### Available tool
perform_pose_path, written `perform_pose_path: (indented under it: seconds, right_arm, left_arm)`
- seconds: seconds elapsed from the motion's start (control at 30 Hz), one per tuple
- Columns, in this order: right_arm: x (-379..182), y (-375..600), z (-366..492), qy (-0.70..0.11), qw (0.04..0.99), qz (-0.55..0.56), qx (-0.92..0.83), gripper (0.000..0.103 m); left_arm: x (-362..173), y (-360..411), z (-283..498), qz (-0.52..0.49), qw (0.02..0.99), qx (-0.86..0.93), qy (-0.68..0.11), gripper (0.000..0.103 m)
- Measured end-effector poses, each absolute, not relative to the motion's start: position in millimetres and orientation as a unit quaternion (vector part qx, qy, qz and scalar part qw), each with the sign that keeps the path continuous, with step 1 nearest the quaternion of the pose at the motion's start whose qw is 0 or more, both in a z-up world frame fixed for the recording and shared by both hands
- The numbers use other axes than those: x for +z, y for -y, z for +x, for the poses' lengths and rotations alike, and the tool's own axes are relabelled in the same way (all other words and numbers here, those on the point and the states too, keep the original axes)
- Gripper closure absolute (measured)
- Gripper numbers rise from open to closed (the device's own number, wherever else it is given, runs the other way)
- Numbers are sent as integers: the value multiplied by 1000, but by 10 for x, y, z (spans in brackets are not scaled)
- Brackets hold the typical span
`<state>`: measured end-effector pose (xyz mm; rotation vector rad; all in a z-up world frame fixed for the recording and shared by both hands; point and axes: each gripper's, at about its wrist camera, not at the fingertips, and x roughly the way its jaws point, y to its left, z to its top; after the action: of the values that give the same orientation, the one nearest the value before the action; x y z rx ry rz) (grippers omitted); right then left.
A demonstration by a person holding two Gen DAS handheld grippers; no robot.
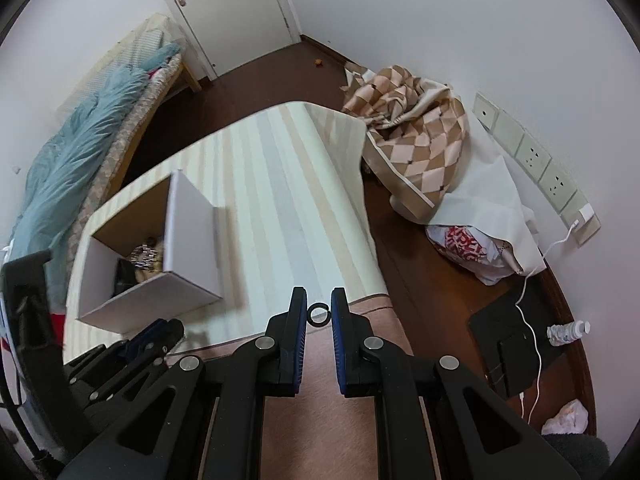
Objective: Organize jewelry
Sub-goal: 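Carry the chain and ring into the white box and open both tools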
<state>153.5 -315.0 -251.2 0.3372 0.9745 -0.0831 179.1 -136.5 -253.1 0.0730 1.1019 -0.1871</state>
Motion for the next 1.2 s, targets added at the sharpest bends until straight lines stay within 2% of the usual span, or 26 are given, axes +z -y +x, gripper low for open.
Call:
perform_pose_path:
  seconds: [0.47,0.67,0.77,0.93,1.2]
  right_arm:
    - [-1523,2737,1609,-412,893,168,57,90]
    - [-1293,2520,1855,-409,893,163,97,90]
    - [-1274,2430,2023,-417,887,162,112,90]
    - [-1428,2249,2388,-454,869,153,126,90]
    - [-1783,2094,2683,-498,847,135,128,90]
  left_arm:
    - [-1293,679,1591,-56,861,-145,-484,94]
    - [-644,495,1797,-72,876,-169,-447,94]
    - [-490,464,1982,-68,880,-172,-439,94]
    - [-611,391,2348,-63,872,-156,-459,94]
    - [-1230,245,2751,-89,832,-133,-530,94]
